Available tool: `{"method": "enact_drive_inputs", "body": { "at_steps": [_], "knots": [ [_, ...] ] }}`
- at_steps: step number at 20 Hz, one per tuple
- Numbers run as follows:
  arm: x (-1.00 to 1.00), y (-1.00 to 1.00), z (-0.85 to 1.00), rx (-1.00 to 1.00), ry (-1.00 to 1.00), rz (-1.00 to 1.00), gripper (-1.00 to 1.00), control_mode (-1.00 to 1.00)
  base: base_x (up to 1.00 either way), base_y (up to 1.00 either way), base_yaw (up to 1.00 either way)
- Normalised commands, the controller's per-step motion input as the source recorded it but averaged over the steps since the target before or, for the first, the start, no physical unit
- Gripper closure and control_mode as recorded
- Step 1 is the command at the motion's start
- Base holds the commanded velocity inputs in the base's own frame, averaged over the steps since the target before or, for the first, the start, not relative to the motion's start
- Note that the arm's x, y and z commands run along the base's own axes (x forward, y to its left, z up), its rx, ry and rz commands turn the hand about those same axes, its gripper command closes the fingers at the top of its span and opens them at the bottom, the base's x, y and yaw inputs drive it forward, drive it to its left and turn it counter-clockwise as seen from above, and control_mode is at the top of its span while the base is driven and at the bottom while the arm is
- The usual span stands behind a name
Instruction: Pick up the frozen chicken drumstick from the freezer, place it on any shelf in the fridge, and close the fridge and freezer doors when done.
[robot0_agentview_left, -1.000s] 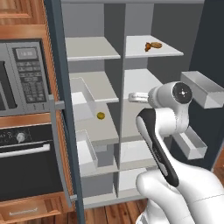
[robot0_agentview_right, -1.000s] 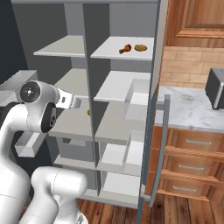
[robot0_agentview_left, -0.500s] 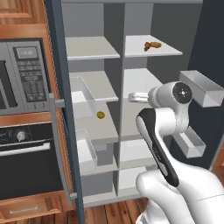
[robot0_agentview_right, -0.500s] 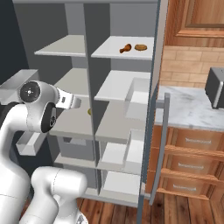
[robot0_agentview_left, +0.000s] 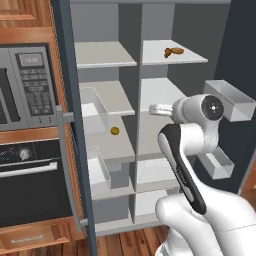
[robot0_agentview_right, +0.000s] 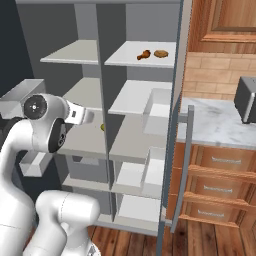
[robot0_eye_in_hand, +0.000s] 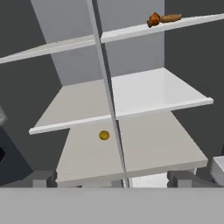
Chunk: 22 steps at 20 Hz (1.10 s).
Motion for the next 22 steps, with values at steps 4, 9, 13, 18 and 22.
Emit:
{"method": "enact_drive_inputs", "body": {
  "at_steps": [4,9,13,18,22],
  "knots": [
    [-0.05,-0.93,0.44,0.1,-0.22,0.0,-1.0,-1.0,0.0,0.0,0.0],
    [-0.77,-0.96,0.37,0.14,-0.24,-0.07,-1.0,-1.0,0.0,0.0,0.0],
    [-0.99,-1.0,0.11,0.23,0.0,-0.34,-1.0,-1.0,0.0,0.0,0.0],
    [-1.0,-1.0,0.14,0.3,0.0,-0.29,-1.0,-1.0,0.0,0.0,0.0],
    [-0.66,-1.0,-0.24,0.29,-0.06,-0.17,-1.0,-1.0,0.0,0.0,0.0]
  ]
}}
